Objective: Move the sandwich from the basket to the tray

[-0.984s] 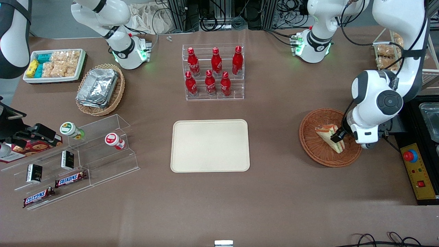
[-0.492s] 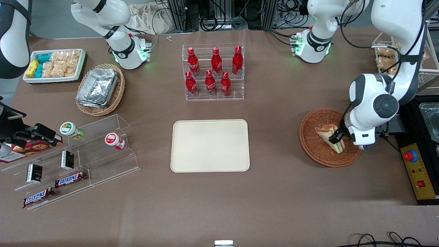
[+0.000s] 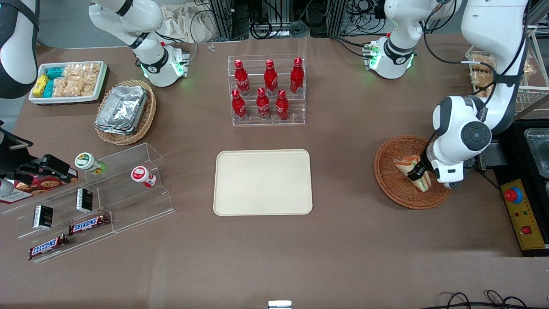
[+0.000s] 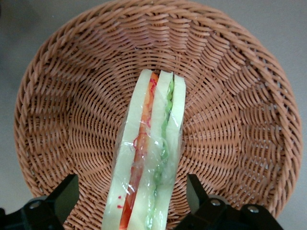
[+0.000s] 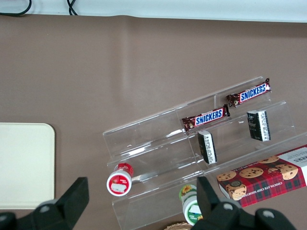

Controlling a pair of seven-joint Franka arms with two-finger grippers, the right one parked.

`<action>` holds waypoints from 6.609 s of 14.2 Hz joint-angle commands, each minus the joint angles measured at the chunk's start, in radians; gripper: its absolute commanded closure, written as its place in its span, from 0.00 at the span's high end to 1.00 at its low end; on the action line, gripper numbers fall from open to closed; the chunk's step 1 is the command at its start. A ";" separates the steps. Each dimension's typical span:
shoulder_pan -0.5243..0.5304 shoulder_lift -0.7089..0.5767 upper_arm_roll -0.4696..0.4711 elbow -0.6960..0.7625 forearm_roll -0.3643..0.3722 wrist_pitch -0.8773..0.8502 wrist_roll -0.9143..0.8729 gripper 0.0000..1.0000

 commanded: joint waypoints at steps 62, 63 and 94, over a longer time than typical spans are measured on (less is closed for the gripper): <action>-0.252 0.651 -0.503 0.805 0.346 -0.245 0.001 1.00; -0.252 0.648 -0.503 0.805 0.346 -0.247 0.002 1.00; -0.046 -0.205 0.020 0.521 -0.058 -0.752 1.162 1.00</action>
